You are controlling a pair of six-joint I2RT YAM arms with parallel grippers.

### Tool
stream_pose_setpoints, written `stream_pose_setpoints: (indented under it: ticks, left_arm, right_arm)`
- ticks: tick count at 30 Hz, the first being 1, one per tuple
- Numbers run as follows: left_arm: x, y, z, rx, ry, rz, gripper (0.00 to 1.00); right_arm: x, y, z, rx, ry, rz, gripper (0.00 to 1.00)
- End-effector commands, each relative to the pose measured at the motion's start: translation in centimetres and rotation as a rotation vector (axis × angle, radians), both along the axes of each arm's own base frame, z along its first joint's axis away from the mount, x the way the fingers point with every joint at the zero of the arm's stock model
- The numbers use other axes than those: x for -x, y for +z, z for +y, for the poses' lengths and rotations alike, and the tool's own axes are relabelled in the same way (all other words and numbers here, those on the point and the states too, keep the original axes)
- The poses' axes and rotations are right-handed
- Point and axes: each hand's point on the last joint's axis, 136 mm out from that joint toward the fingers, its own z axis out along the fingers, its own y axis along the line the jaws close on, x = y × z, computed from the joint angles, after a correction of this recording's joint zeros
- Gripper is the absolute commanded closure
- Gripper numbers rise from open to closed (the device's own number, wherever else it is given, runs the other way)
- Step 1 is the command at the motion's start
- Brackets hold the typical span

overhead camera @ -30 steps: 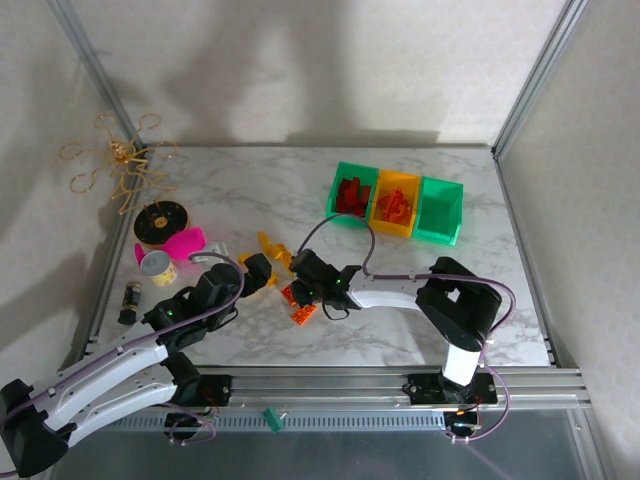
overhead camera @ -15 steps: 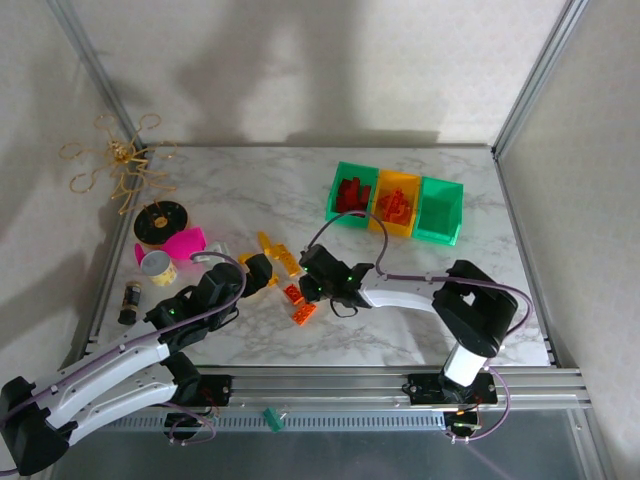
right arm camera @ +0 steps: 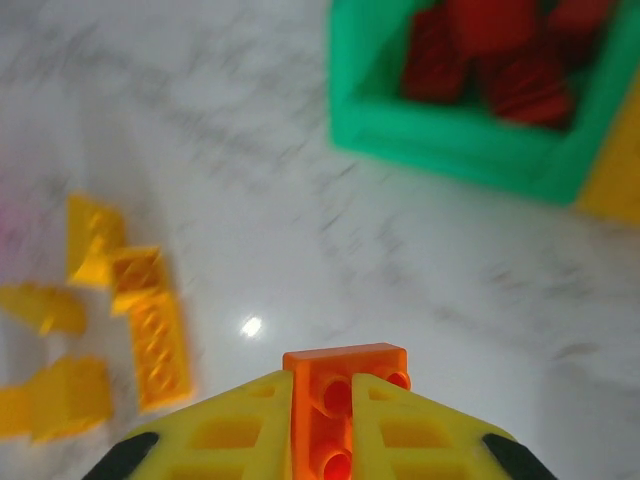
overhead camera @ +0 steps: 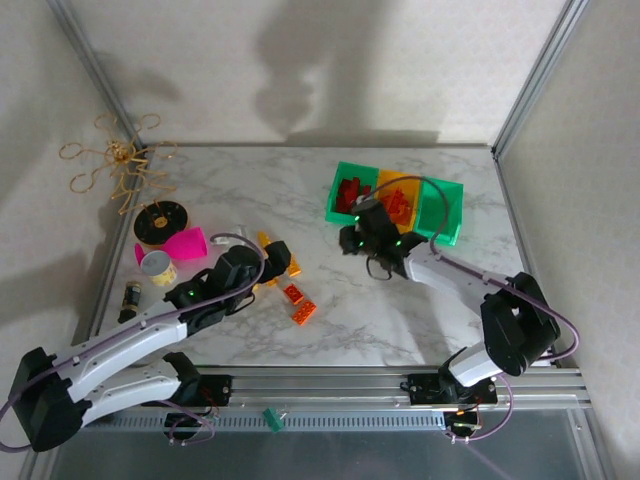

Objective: Sort the legos into containers by color
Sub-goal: Place the lego in the container.

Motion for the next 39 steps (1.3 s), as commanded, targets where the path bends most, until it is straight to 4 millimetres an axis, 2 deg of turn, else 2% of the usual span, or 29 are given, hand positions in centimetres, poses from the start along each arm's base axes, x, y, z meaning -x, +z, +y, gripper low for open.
stream_pose_setpoints:
  ticks: [1, 5, 7, 12, 15, 18, 21, 27, 31, 39]
  left_arm:
    - [-1.4, 2.8, -2.0, 0.047, -0.052, -0.072, 0.00]
    - [-2.7, 3.6, -3.6, 0.040, -0.083, -0.085, 0.00]
    - [-3.1, 3.8, -4.3, 0.036, -0.100, -0.089, 0.00]
    - [-3.9, 4.2, -5.1, 0.027, -0.112, -0.096, 0.00]
    - [-4.1, 4.3, -5.1, 0.027, -0.111, -0.101, 0.00]
    - [-4.2, 4.4, -4.9, 0.028, -0.107, -0.101, 0.00]
    - [-4.1, 4.2, -4.7, 0.026, -0.104, -0.098, 0.00]
    - [-3.4, 3.1, -3.6, 0.018, -0.085, -0.074, 0.00]
    - [-2.6, 2.5, -2.2, 0.003, -0.058, -0.053, 0.00]
    - [0.1, 0.7, 2.0, -0.003, 0.034, -0.018, 0.00]
  right_arm:
    - [-3.9, 2.5, -4.1, 0.067, -0.103, -0.090, 0.82]
    - [-8.9, 2.7, -8.7, 0.117, -0.225, -0.123, 0.82]
    - [-11.1, 2.5, -10.1, 0.133, -0.255, -0.133, 0.81]
    - [-16.0, 1.4, -11.4, 0.173, -0.286, -0.129, 0.76]
    - [-17.6, 1.5, -11.5, 0.167, -0.278, -0.137, 0.67]
    - [-17.9, 2.2, -11.3, 0.167, -0.272, -0.141, 0.58]
    - [-17.1, 3.4, -10.6, 0.132, -0.238, -0.159, 0.56]
    - [-12.3, 3.4, -7.5, 0.059, -0.151, -0.127, 0.53]
    - [-8.1, 3.3, -3.9, 0.051, -0.056, -0.109, 0.50]
    - [0.5, 0.6, 4.0, 0.058, 0.197, -0.044, 0.40]
